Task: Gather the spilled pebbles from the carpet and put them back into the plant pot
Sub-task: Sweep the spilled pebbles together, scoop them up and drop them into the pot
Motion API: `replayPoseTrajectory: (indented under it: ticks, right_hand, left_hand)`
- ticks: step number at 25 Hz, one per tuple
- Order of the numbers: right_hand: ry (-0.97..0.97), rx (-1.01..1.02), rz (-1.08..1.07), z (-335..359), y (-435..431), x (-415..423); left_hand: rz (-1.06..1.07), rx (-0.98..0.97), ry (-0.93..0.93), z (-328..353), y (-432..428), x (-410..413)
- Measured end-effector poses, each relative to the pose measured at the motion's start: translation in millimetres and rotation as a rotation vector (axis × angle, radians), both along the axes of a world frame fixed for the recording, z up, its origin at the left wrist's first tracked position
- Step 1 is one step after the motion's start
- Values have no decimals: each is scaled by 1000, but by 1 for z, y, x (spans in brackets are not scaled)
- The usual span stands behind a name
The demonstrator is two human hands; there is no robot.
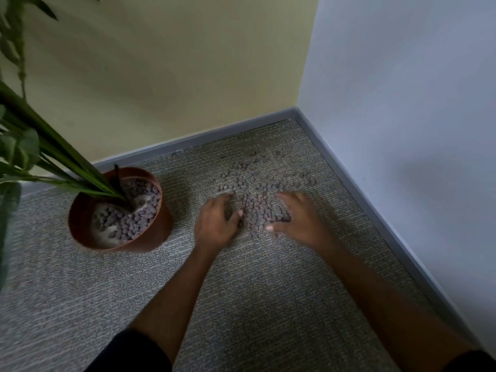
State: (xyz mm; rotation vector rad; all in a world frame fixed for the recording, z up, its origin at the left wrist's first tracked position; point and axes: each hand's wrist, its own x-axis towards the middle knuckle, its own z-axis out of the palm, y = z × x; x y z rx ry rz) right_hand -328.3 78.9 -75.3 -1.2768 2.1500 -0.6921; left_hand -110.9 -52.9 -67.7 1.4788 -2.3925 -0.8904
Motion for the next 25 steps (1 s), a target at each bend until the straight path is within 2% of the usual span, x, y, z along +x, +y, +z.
replayPoseTrajectory:
  ticks: [2,5,7,15,19,21,23,25]
  right_hand:
    - [-51,174,12,9,9,-22]
    - [-6,369,105,6,19,-15]
    - [43,336,73,-1,15,1]
    - [-56,120,-60,-7,-26,33]
    - [-147,0,-141,-1,-23,10]
    - [-80,1,-182,1,-15,-20]
    - [88,55,-190,1,-9,-48]
    - [235,122,-110,-1,-8,-59]
  left_hand:
    - [-86,180,-210,11,-10,4]
    - [-177,285,-249,9,4,-5]
    - [-146,238,-208,2,13,-17]
    - [-108,129,42,-9,23,-38]
    - [-2,234,93,-5,10,-27]
    - [-36,288,-28,-4,-2,-18]
    - [-87,264,-148,-7,-5,-12]
    - [-94,244,-143,-11,-4,-13]
